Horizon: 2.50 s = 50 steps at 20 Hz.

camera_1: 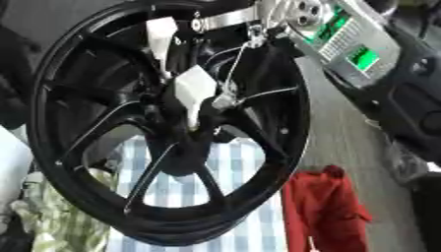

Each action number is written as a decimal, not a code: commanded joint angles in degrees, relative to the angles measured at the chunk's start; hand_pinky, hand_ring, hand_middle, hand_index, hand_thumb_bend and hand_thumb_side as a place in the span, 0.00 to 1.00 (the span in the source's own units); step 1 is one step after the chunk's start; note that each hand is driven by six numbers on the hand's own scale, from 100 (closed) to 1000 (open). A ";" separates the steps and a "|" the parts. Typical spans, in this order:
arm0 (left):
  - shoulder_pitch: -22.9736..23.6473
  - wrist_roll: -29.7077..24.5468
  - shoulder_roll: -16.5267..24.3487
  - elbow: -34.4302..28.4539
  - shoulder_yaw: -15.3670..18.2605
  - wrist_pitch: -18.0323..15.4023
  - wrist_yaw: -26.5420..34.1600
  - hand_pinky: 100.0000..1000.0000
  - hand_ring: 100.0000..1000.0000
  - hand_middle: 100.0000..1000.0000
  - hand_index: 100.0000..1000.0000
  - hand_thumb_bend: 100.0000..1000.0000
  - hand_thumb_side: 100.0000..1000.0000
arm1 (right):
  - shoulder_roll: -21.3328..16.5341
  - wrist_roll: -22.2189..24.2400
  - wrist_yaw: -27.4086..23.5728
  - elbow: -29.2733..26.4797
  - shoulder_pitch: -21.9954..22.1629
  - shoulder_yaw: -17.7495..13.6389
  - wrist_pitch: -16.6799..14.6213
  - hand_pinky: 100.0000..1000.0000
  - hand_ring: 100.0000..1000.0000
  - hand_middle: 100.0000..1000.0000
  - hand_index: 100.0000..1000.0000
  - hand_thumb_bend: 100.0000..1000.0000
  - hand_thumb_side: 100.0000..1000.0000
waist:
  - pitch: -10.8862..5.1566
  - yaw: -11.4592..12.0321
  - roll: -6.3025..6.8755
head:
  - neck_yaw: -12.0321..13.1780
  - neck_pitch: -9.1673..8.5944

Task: Pull the pin out of the wheel hub.

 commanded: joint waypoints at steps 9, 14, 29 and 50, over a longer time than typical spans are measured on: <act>-0.49 -0.17 2.25 -1.12 0.13 -0.09 -0.11 0.73 0.81 0.74 0.78 0.00 0.86 | -0.46 -0.07 1.06 0.88 -0.11 -0.53 -0.59 0.86 0.75 0.69 0.76 0.33 0.00 | -0.36 0.33 0.55 | -0.82 0.03; -0.63 -0.32 2.29 -1.06 -0.03 -0.07 -0.21 0.73 0.81 0.74 0.78 0.00 0.86 | -0.31 -0.41 0.26 0.73 -0.51 -0.65 -0.02 0.85 0.72 0.64 0.71 0.24 0.00 | -0.31 0.20 0.72 | -0.87 -0.05; -0.66 -0.74 2.42 -0.87 -0.44 0.02 -0.57 0.74 0.81 0.74 0.78 0.00 0.86 | -0.37 -0.52 -0.18 0.81 -0.59 -0.53 1.47 0.83 0.67 0.51 0.60 0.15 0.00 | -0.28 0.16 0.65 | -0.88 -0.52; 0.04 -0.72 2.86 -0.78 -0.40 -0.03 -0.48 0.74 0.81 0.74 0.78 0.00 0.86 | -2.17 -4.61 -5.16 -1.89 -1.65 -0.61 3.15 0.76 0.55 0.30 0.36 0.00 0.00 | -1.19 -0.35 0.75 | -1.01 0.25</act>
